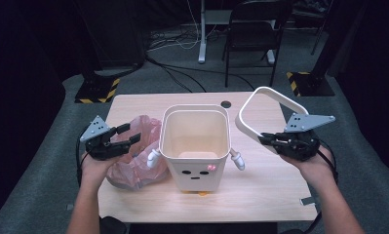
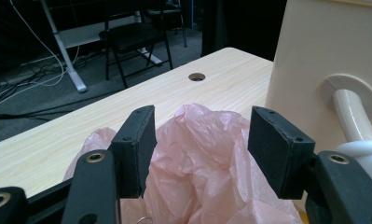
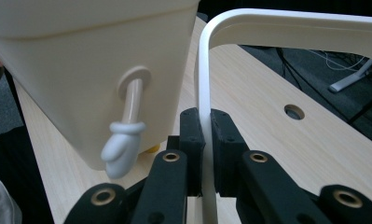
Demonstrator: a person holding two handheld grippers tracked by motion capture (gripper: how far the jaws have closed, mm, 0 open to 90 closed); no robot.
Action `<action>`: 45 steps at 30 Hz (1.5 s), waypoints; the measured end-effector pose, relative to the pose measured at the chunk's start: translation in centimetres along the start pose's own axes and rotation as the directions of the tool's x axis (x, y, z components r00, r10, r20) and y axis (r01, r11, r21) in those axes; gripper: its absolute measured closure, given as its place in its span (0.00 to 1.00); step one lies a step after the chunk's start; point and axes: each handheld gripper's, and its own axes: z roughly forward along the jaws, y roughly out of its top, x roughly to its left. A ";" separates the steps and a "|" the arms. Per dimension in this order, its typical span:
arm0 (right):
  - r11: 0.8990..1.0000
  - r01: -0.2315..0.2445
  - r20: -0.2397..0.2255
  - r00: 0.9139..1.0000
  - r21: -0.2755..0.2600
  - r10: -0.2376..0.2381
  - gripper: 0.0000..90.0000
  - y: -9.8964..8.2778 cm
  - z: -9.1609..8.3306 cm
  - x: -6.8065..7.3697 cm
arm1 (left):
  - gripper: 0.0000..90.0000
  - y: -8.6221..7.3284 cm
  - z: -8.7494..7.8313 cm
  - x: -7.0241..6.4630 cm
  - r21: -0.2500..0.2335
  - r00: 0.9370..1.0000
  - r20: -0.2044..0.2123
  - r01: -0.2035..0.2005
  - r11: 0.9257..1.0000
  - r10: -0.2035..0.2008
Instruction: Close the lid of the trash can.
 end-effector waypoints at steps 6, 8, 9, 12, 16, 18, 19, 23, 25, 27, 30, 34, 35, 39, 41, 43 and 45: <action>1.000 0.025 -0.009 1.000 -0.015 -0.025 0.94 1.4 -0.5 0.3 | 0.46 0.1 0.0 -0.1 -0.002 1.000 0.002 -0.005 1.000 0.005; 0.999 0.037 -0.010 0.999 -0.018 -0.038 0.94 1.9 -0.6 0.5 | 0.46 0.1 -0.1 -0.2 -0.003 1.000 0.003 -0.007 1.000 0.007; 0.999 0.042 -0.011 0.999 -0.019 -0.042 0.94 2.2 -0.6 0.5 | 0.46 0.1 -0.1 -0.2 -0.004 1.000 0.003 -0.008 1.000 0.008; 0.998 0.060 -0.013 0.998 -0.024 -0.060 0.94 3.0 -0.8 0.8 | 0.46 0.2 -0.1 -0.2 -0.006 1.000 0.004 -0.010 1.000 0.010; 0.997 0.074 -0.023 0.997 -0.036 -0.075 0.94 4.0 -1.2 1.0 | 0.46 0.2 -0.2 -0.3 -0.009 1.000 0.004 -0.009 1.000 0.009; 0.996 0.080 -0.033 0.996 -0.043 -0.082 0.94 4.3 -1.3 1.1 | 0.46 0.2 -0.2 -0.3 -0.009 1.000 0.003 -0.008 1.000 0.008; 0.996 0.083 -0.039 0.996 -0.045 -0.084 0.94 4.4 -1.3 1.2 | 0.46 0.2 -0.2 -0.3 -0.010 1.000 0.004 -0.008 1.000 0.008; 0.994 0.101 -0.043 0.994 -0.045 -0.103 0.94 4.9 -1.3 1.4 | 0.46 0.2 -0.1 -0.3 -0.007 1.000 0.005 -0.010 1.000 0.010; 0.993 0.108 -0.048 0.993 -0.050 -0.111 0.94 5.2 -1.3 1.6 | 0.46 0.2 -0.1 -0.4 -0.006 1.000 0.005 -0.011 1.000 0.011; 0.992 0.111 -0.060 0.992 -0.056 -0.114 0.94 5.5 -1.4 1.7 | 0.46 0.2 -0.1 -0.4 -0.005 1.000 0.005 -0.011 1.000 0.011; 0.991 0.118 -0.072 0.990 -0.062 -0.122 0.94 5.8 -1.3 1.9 | 0.46 0.2 -0.2 -0.4 -0.008 1.000 0.005 -0.010 1.000 0.010; 0.990 0.128 -0.098 0.986 -0.067 -0.134 0.94 6.3 -1.1 2.2 | 0.46 0.2 -0.2 -0.4 -0.010 1.000 0.005 -0.009 1.000 0.009; 0.989 0.130 -0.106 0.985 -0.069 -0.137 0.94 6.4 -1.1 2.3 | 0.46 0.2 -0.2 -0.4 -0.010 1.000 0.004 -0.009 1.000 0.010; 0.987 0.144 -0.136 0.979 -0.068 -0.152 0.94 6.9 -0.9 2.6 | 0.46 0.1 -0.3 -0.4 -0.010 1.000 0.003 -0.008 1.000 0.008; 0.987 0.148 -0.152 0.976 -0.065 -0.156 0.94 7.1 -0.7 2.7 | 0.46 0.1 -0.3 -0.4 -0.009 1.000 0.003 -0.008 1.000 0.008; 0.986 0.154 -0.166 0.973 -0.055 -0.162 0.94 7.4 -0.6 2.8 | 0.46 0.1 -0.3 -0.4 -0.008 1.000 0.003 -0.009 1.000 0.009; 0.986 0.162 -0.179 0.969 -0.050 -0.169 0.94 7.6 -0.5 2.9 | 0.46 0.1 -0.3 -0.4 -0.007 1.000 0.003 -0.011 1.000 0.011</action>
